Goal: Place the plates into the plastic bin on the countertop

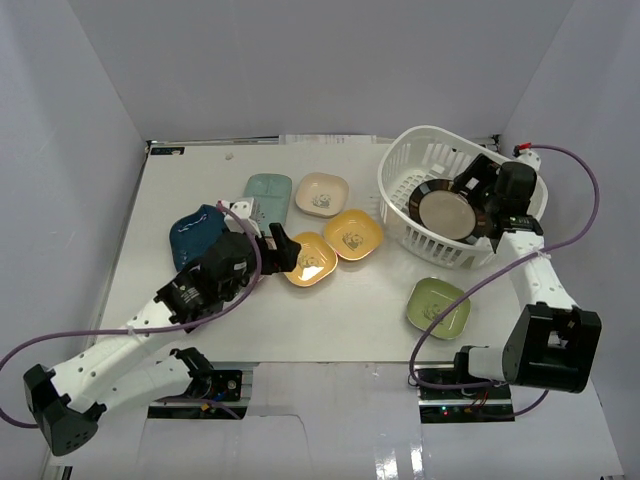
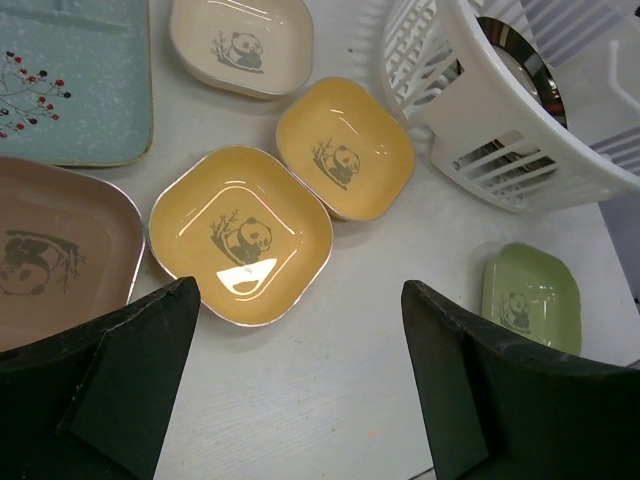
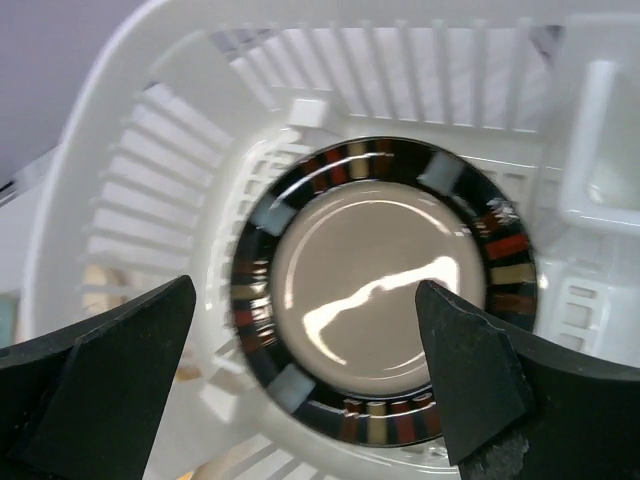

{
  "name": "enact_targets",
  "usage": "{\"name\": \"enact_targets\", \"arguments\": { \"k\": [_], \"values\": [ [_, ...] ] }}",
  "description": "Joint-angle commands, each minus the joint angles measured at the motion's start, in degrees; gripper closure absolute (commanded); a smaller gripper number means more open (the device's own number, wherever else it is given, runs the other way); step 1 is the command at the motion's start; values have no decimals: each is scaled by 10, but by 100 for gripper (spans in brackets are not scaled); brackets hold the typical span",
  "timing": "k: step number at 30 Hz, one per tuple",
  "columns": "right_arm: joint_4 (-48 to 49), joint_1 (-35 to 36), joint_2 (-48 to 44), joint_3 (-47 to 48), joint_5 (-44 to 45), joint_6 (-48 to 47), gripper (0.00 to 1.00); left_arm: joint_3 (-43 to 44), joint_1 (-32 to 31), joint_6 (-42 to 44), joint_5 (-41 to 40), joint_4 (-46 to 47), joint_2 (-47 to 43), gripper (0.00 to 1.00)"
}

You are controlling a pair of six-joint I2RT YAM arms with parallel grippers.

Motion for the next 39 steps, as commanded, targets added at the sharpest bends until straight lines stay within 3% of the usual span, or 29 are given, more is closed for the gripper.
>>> {"name": "enact_targets", "arguments": {
  "k": [1,3,5,7,10,12,17,22,25,32,39],
  "values": [
    [47,55,-57,-6,-38,-19,2,41,14,13,-60,27,37,8],
    [62,137,-78,-16,-101,-26,4,73,40,13,-52,30,84,10],
    [68,216,-94,-39,-138,-27,7,91,115,3,3,23,130,12],
    [82,260,-124,-62,-152,-27,14,99,221,-7,82,19,151,14],
    [106,331,-170,-118,-162,-12,28,106,340,-26,128,4,164,17],
    [113,382,-194,-154,-165,-8,35,108,384,-30,132,-1,163,19],
    [147,480,-210,-209,-158,8,37,106,521,-7,106,-11,200,27],
    [160,523,-199,-234,-166,7,35,71,642,36,146,4,254,30],
    [167,537,-200,-242,-165,5,34,38,695,73,221,35,283,29],
    [165,544,-183,-239,-180,-8,33,36,715,109,326,91,380,28],
    [178,557,-146,-242,-197,-8,32,62,716,123,337,119,471,35]
  ]
}}
